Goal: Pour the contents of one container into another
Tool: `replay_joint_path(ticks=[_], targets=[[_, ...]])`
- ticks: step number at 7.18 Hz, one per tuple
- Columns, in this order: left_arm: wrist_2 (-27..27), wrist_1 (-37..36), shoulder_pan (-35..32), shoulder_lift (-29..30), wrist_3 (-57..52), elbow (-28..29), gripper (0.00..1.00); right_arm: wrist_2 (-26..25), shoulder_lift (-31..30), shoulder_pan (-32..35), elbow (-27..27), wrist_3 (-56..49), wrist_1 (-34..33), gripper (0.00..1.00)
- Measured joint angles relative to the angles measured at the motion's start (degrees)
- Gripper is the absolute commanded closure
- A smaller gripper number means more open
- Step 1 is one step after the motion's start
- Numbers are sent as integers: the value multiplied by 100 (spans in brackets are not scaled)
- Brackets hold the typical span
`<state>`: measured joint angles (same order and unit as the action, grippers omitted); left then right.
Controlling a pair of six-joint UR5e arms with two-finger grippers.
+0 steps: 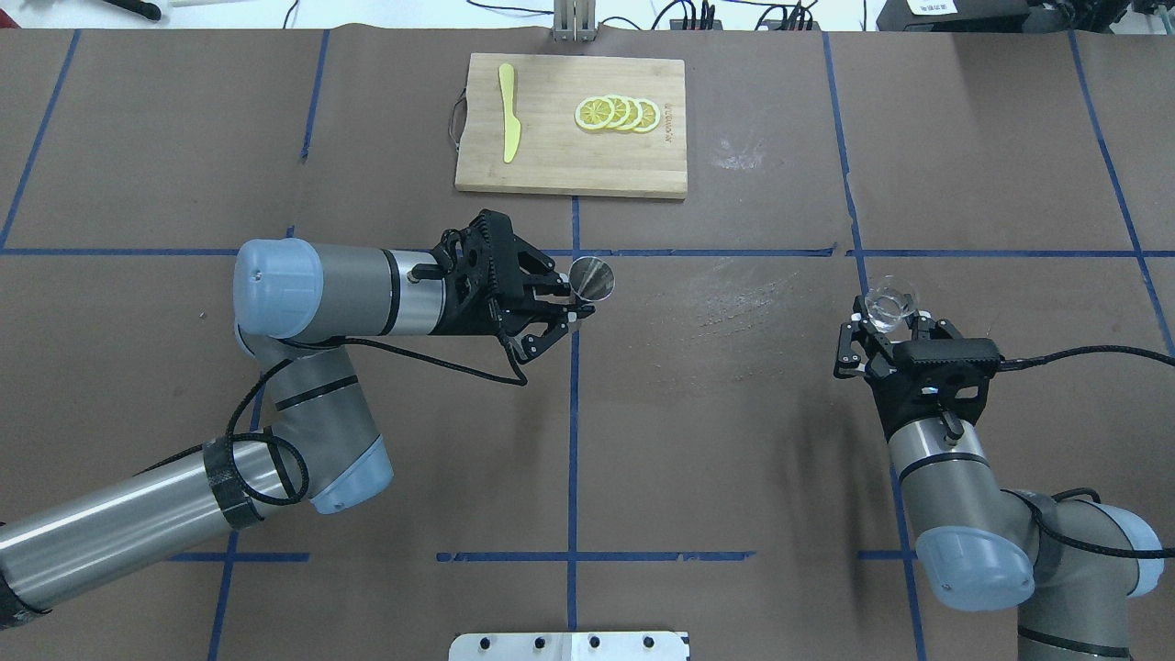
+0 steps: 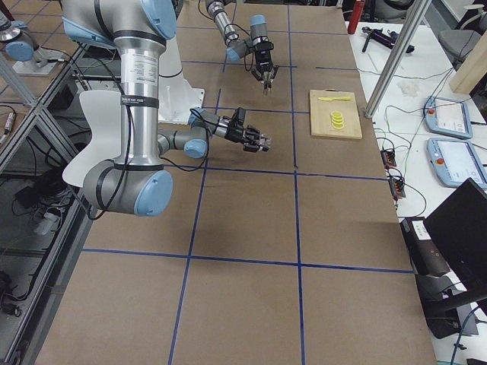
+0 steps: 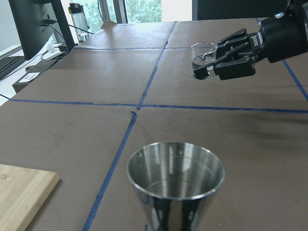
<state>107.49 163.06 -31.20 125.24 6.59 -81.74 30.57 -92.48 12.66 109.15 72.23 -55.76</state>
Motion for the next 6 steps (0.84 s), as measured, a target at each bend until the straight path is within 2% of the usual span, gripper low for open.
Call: replay_joint_path(ticks=[2,6], targets=[[-5,0,1,0,0,0,100,39,330,64,14,-798,-2,100],[-9,-2,8,0,0,15,100,11,1426,74,51,-1906,-21,100]])
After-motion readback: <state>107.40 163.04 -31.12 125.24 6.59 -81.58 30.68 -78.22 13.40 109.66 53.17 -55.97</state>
